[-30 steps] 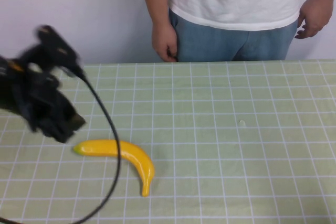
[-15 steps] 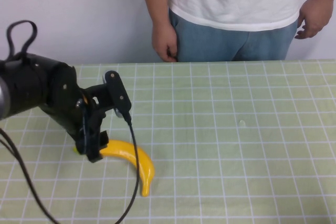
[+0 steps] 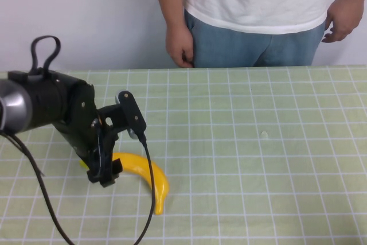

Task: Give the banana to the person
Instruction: Pick up the banana

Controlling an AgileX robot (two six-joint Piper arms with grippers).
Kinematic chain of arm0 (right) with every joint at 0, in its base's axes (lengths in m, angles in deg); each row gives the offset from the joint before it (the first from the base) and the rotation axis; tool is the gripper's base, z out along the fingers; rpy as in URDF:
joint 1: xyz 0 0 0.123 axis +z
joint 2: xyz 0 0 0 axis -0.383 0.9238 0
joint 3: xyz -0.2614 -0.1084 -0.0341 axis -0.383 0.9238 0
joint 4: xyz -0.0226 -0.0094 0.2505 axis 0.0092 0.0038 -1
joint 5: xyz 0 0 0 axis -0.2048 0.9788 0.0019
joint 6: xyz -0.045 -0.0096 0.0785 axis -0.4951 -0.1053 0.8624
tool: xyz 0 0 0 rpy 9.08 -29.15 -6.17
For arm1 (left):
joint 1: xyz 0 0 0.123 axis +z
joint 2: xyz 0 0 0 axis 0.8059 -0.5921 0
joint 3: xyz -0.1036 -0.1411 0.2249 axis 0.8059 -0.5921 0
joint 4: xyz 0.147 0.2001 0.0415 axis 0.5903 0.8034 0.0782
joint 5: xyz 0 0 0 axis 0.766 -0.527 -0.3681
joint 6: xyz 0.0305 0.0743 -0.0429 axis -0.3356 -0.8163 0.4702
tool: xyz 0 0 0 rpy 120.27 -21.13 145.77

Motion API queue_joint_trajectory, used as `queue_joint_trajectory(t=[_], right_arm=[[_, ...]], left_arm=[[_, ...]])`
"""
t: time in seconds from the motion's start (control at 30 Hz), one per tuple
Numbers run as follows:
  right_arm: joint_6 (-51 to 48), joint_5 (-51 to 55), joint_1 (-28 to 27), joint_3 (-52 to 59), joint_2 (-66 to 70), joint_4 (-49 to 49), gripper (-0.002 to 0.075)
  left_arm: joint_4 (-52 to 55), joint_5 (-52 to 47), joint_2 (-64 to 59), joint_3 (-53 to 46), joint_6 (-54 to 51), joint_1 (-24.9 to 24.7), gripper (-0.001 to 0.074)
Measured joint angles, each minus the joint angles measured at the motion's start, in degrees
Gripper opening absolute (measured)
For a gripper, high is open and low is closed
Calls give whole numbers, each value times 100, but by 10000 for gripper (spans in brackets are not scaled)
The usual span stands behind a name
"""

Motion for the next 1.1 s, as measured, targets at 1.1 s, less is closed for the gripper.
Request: queue_joint_trajectory(t=[1.1], right_arm=[[0,0,0,0,0,0,-8]], left_arm=[[421,-44,-506,62,905,0,280]])
